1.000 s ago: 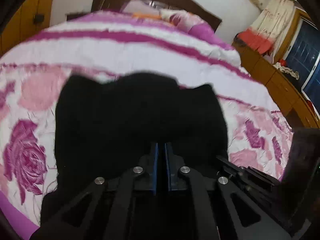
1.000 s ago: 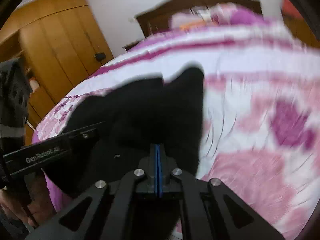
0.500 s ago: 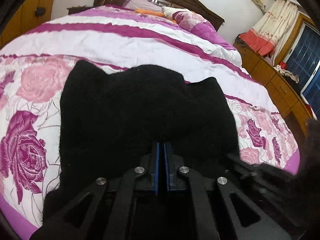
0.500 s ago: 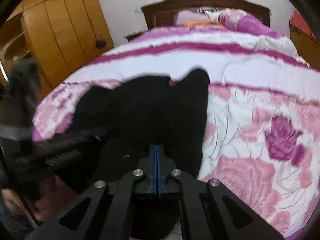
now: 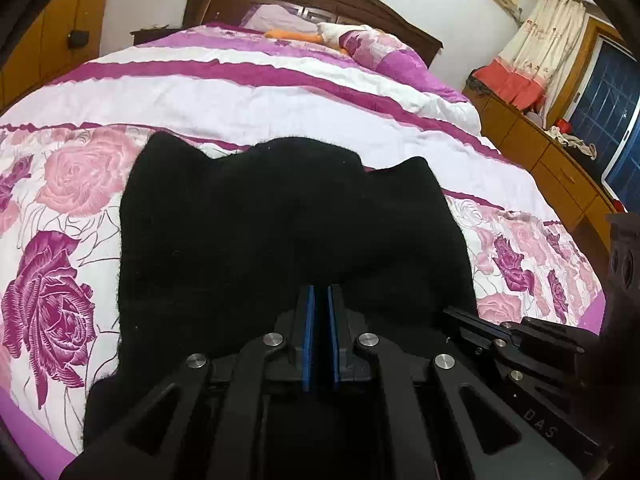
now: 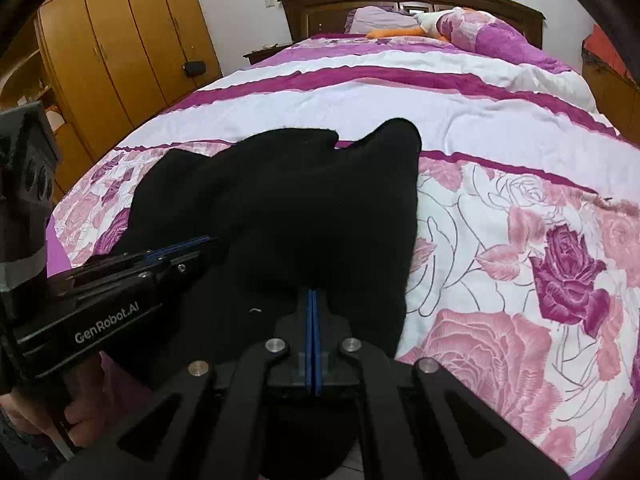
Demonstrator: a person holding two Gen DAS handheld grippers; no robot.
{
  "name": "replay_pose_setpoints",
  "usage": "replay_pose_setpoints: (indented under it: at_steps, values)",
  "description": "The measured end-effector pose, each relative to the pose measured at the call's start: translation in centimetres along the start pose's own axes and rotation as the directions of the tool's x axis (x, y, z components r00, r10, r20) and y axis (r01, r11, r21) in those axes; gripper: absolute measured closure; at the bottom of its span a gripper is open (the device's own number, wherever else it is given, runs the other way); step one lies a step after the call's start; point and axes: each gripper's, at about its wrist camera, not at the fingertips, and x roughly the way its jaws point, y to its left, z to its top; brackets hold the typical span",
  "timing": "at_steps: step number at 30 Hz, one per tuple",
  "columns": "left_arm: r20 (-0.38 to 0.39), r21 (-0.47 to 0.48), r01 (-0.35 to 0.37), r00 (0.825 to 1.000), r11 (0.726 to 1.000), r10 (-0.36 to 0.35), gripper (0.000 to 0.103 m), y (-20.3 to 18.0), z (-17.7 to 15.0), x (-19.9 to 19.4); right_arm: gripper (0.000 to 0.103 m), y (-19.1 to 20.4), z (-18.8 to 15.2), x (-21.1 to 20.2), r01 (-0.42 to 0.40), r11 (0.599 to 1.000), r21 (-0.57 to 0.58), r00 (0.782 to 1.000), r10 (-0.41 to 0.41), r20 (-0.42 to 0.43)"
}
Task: Fold small clothes
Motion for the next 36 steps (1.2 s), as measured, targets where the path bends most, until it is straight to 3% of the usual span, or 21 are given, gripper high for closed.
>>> replay_pose_setpoints:
  at_steps: [4, 7, 11, 16, 19, 21, 22, 25, 26, 31, 34, 36]
  values:
    - [-0.013, -0.049, 0.017, 1.000, 0.999, -0.018, 0.103, 0.5, 0.0, -0.2, 0.103, -0.3, -0.3, 0.0, -0.012, 1.000, 0.020, 1.000, 0.012, 0.018]
    - [-0.030, -0.098, 0.080, 0.996, 0.992, -0.083, 0.091, 1.0, 0.0, -0.5, 0.103, -0.6, -0.5, -0.1, -0.023, 0.999, 0.032, 0.999, 0.021, 0.036]
    - [-0.031, -0.060, 0.088, 0.995, 0.994, -0.090, 0.080, 0.2, -0.2, -0.6, 0.103, -0.5, -0.7, -0.2, -0.020, 1.000, 0.021, 0.999, 0.019, 0.046]
    - [0.011, -0.020, 0.106, 0.994, 0.994, -0.106, 0.078, -0.5, 0.3, -2.2, 0.099, -0.8, -0.1, -1.7, -0.056, 0.997, 0.060, 0.997, 0.053, 0.061]
    - [0.053, -0.021, 0.141, 0.989, 0.990, -0.140, 0.069, -0.4, 0.9, -4.2, 0.089, -2.1, 0.7, -4.5, -0.161, 0.975, 0.151, 0.982, 0.143, 0.121]
    - [0.076, -0.019, 0.162, 0.984, 0.987, -0.160, 0.044, -0.2, 1.2, -5.5, 0.079, -3.1, 1.2, -6.5, -0.213, 0.962, 0.171, 0.966, 0.181, 0.182]
    - [0.094, -0.022, 0.174, 0.981, 0.984, -0.171, 0.039, 0.2, 1.4, -6.3, 0.074, -3.7, 1.5, -7.5, -0.221, 0.961, 0.169, 0.961, 0.185, 0.207]
    - [0.143, -0.032, 0.180, 0.974, 0.983, -0.174, 0.022, 1.5, 1.9, -8.6, 0.046, -5.0, 2.1, -8.8, -0.214, 0.966, 0.145, 0.954, 0.175, 0.243]
    - [0.147, -0.037, 0.176, 0.975, 0.984, -0.168, 0.016, 2.1, 2.0, -8.7, 0.041, -5.4, 2.1, -8.9, -0.210, 0.968, 0.141, 0.954, 0.171, 0.245]
    - [0.050, -0.072, 0.085, 0.995, 0.994, -0.081, 0.016, 4.3, 0.8, -5.5, 0.040, -7.9, 2.2, -6.4, -0.190, 0.962, 0.194, 0.974, 0.161, 0.160]
    - [-0.036, -0.054, -0.057, 0.998, 0.997, 0.055, 0.016, 5.0, -0.9, -2.8, 0.040, -8.9, 1.0, -4.5, -0.176, 0.951, 0.254, 0.982, 0.153, 0.107]
    - [-0.054, -0.030, -0.088, 0.995, 0.996, 0.087, 0.015, 5.2, -1.8, -1.8, 0.040, -9.2, 0.1, -3.3, -0.183, 0.943, 0.279, 0.983, 0.168, 0.078]
